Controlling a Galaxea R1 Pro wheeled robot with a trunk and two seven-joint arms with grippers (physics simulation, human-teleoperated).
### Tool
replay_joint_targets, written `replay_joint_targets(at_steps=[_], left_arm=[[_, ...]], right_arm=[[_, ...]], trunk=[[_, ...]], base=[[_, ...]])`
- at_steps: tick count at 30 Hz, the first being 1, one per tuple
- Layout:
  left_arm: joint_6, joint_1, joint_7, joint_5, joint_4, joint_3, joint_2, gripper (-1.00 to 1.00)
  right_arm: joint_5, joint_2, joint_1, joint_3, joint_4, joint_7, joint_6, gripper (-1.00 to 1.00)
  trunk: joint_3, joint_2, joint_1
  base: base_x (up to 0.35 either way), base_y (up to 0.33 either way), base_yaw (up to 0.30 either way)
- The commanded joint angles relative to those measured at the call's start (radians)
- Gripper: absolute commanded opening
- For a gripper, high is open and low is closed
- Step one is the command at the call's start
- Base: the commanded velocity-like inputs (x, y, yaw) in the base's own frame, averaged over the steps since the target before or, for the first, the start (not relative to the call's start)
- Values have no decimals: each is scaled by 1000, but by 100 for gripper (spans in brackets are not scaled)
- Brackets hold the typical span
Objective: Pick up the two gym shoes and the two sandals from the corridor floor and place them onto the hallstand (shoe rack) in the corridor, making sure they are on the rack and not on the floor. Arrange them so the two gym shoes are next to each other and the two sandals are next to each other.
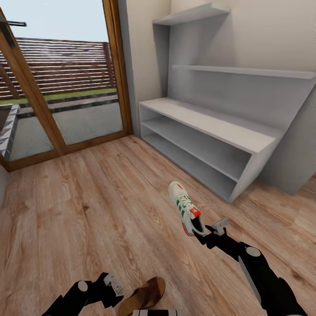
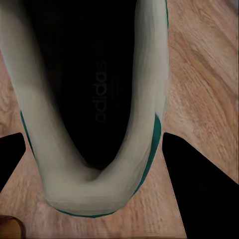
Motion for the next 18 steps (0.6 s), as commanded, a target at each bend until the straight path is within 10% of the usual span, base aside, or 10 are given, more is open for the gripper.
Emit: replay_joint_targets(at_steps=[1,12,18], left_arm=[[-5,0,-6,-10,-1,8,-1,100],[-2,-2,-7,-13,-2,-1,-5,100],[5,-3,-7,-15,-1,-124,7,100]], right_arm=[[7,0,-1,-2,-1,5,4,-100],[7,0,-1,-2,-1,5,4,-100],[7,0,-1,0,-1,5,4,-100]], trunk=[[-1,0,0],[-38,-2,3],[-44,-2,3]], base=[[0,0,-165],[0,0,-20],[0,0,-1]])
